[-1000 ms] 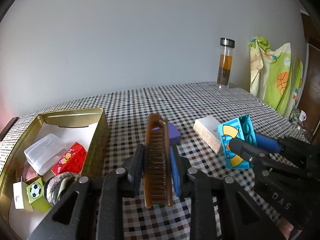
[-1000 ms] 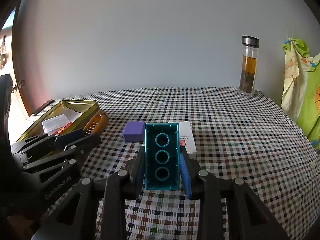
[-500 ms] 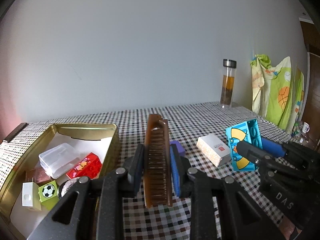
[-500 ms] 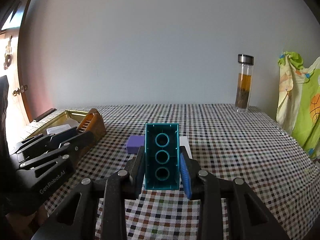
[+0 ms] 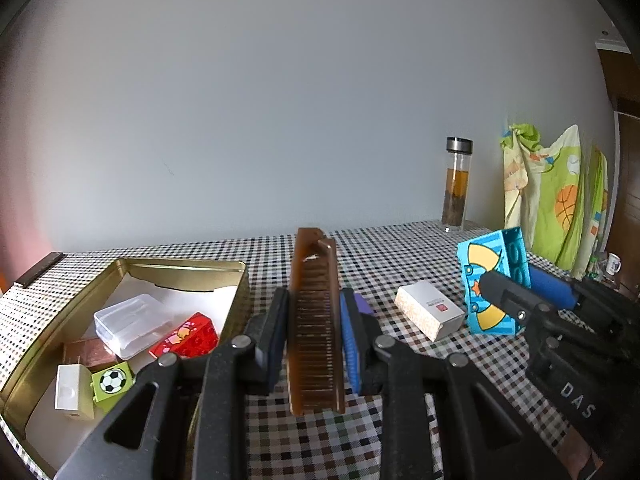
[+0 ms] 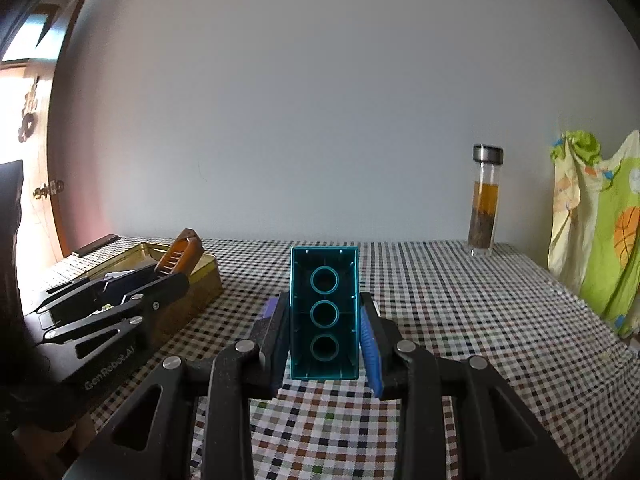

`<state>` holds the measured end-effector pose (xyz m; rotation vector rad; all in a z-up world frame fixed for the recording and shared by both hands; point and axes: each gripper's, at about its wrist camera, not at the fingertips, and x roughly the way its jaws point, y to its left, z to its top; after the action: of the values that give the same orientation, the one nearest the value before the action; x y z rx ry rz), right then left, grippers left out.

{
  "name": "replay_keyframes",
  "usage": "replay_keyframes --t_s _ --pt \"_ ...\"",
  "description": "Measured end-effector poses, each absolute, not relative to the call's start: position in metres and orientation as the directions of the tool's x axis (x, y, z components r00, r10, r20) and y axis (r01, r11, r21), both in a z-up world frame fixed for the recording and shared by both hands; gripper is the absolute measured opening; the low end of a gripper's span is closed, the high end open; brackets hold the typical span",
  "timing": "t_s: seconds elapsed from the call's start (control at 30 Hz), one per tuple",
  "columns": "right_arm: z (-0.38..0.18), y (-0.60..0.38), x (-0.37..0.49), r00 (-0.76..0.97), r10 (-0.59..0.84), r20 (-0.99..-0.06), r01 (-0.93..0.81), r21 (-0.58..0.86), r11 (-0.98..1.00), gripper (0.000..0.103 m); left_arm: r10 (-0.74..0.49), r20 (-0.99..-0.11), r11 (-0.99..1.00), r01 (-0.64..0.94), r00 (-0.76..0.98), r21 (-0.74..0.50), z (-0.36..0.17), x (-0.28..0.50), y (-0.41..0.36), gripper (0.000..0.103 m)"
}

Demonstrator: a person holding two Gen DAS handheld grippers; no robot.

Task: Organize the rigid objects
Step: 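Lift the teal brick and brown comb off the table with both tools, then carry the teal brick and brown comb over the gold tin with both tools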

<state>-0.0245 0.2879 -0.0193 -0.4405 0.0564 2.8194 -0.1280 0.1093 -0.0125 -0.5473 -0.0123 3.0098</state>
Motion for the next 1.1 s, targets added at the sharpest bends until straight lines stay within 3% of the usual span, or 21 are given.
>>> replay_keyframes --t_s 0.37,1.1 --pt "-0.014 0.279 -0.021 -0.931 0.256 -0.26 -0.267 0.005 -0.964 0.034 0.066 -0.302 -0.998 -0.059 -0.951 -0.034 -0.009 -0.112 0.102 0.024" --pt "-0.014 0.255 -0.029 -0.944 0.2 -0.261 -0.214 0.024 -0.977 0.034 0.067 -0.275 -0.997 -0.051 -0.959 -0.064 -0.007 -0.099 0.089 0.024"
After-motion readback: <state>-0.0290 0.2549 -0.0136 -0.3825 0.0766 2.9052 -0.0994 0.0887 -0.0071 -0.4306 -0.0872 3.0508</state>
